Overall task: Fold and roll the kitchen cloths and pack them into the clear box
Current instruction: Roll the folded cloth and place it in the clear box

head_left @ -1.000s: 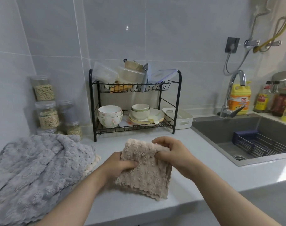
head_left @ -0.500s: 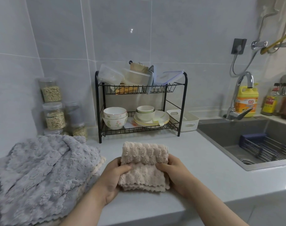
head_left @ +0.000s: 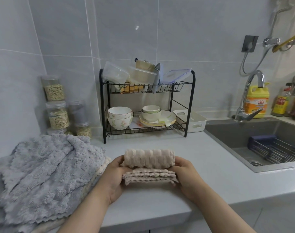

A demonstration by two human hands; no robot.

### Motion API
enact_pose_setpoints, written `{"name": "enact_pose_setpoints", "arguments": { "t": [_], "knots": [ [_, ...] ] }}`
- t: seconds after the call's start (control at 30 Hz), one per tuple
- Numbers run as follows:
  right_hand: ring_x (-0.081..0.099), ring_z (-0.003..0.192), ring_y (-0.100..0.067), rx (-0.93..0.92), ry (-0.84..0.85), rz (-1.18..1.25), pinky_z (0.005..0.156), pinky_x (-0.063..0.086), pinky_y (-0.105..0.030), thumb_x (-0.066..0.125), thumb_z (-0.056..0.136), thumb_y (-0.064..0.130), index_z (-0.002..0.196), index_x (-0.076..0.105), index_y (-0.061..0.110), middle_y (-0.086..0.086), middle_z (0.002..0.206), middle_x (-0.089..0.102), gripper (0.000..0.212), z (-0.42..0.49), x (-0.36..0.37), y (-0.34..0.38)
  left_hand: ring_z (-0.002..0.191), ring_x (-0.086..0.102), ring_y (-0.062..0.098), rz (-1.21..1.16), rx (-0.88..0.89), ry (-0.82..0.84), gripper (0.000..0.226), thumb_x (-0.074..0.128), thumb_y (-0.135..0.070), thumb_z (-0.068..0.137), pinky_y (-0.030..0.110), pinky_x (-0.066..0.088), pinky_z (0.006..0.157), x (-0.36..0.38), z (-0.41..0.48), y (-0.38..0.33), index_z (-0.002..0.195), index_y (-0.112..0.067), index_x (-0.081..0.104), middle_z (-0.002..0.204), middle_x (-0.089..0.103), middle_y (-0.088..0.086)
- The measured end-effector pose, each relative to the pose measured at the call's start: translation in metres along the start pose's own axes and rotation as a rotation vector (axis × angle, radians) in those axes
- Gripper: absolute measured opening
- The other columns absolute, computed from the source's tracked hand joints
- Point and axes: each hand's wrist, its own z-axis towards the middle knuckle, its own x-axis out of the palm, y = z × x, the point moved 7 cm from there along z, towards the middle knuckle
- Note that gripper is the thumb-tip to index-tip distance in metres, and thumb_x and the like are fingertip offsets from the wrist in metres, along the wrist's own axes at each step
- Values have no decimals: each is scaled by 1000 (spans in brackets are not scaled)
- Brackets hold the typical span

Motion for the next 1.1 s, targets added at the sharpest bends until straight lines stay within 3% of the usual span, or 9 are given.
{"name": "enact_pose_setpoints", "arguments": {
  "t": [0.13, 0.3, 0.43, 0.53, 0.63, 0.7, 0.8, 0.87, 1.1],
  "knots": [
    [54, 48, -18, 27, -39, 55, 37, 33, -20, 37, 79, -22, 84, 73, -1, -20, 73, 66, 41, 2, -2, -1, 84, 68, 33, 39, -12, -27, 36, 40, 15, 88, 41, 55, 78, 1, 1, 2, 97, -3, 70, 102, 70, 27],
    [68, 84, -38, 7, -32, 187, 80, 53, -42, 30, 74, -18, 81, 74, -2, -32, 92, 70, 47, 0, 3, 0, 79, 64, 32, -32, -25, -13, 36, 44, -15, 92, 39, 50, 75, 7, -7, 2, 71, -10, 72, 85, 70, 20],
    [65, 84, -32, 21, -63, 263, 77, 48, -39, 41, 94, 19, 87, 72, -1, -24, 94, 70, 38, -3, 1, 0, 83, 60, 21, 202, 149, -66, 2, 71, -14, 82, 35, 48, 79, 3, -7, -5, 81, -14, 70, 81, 69, 4],
    [63, 84, -18, -62, -196, -128, 69, 51, -29, 63, 90, 18, 108, 67, 21, -2, 104, 66, 18, -5, -9, 3, 86, 57, 5, 447, 303, -104, 36, 73, 2, 80, 15, 49, 68, 1, -5, -8, 106, -21, 65, 102, 59, -6],
    [62, 99, -14, -110, -216, -469, 86, 52, -27, 65, 88, 8, 132, 50, 33, 11, 119, 57, 53, -4, -9, 1, 84, 54, -3, 629, 381, -127, 51, 71, 3, 81, 4, 44, 68, 0, -3, -10, 114, -33, 57, 108, 57, -10],
    [63, 92, -11, -101, -206, -541, 88, 53, -28, 63, 87, 7, 130, 54, 30, 6, 114, 62, 50, -6, -6, 3, 76, 50, 3, 678, 350, -107, 53, 70, 2, 81, 7, 44, 64, 1, 0, -7, 114, -37, 55, 103, 57, -6],
    [57, 68, -10, -8, -163, -485, 65, 52, -28, 59, 81, 6, 121, 52, 32, -1, 91, 62, 49, -8, 0, 0, 53, 38, 12, 640, 213, -15, 54, 58, 9, 77, 23, 33, 48, 7, 0, 3, 112, -33, 53, 70, 50, 1],
    [55, 77, -10, 7, -123, -517, 71, 48, -26, 59, 70, 16, 122, 47, 38, -2, 100, 59, 57, -10, 5, 0, 48, 33, 14, 646, 178, -5, 54, 51, 12, 74, 26, 26, 45, 9, -1, 4, 107, -31, 51, 58, 41, 3],
    [62, 88, -12, -39, -224, -473, 73, 54, -24, 56, 79, -3, 123, 51, 24, 0, 108, 62, 52, -8, -5, 6, 84, 59, 21, 521, 243, -154, 39, 68, 6, 77, 39, 54, 71, -4, 1, -5, 99, -24, 55, 97, 61, 4]
  ]
}}
